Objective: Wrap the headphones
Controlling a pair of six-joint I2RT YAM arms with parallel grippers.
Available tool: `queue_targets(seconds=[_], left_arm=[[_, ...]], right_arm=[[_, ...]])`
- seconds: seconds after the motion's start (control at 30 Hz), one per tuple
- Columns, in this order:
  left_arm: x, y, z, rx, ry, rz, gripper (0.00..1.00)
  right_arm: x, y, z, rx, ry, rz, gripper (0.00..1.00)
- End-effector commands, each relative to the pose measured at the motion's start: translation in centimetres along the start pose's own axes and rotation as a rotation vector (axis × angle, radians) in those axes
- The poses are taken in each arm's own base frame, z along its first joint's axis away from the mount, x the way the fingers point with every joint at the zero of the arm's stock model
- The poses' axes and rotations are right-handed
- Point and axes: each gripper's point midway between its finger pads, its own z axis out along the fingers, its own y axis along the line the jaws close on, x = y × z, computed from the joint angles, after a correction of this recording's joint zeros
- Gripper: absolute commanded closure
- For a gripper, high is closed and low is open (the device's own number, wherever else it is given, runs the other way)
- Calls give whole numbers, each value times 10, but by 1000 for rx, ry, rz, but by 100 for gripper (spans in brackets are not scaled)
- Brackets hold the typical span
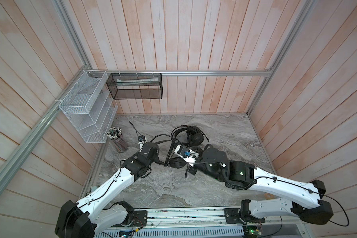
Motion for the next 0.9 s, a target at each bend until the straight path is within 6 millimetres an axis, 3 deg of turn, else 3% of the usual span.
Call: queue_targets(seconds=[0.0, 0.23, 0.5, 0.7, 0.87], left_arm=[[-4, 0, -6, -19, -75, 68, 100], [7, -9, -19, 3, -81, 175, 100], [4, -14, -34, 68, -100, 189, 100], [1, -20, -40, 109, -114, 199, 100], [-4, -21, -47, 136, -139, 191, 100]], right_arm=[[-36, -32, -17, 38, -99, 40, 100], [-16, -72, 10, 121, -37, 86, 100], [19, -132, 29, 370, 35, 165, 100], [57, -137, 50, 366, 81, 220, 100], [80, -125, 69, 309, 126, 242, 100]])
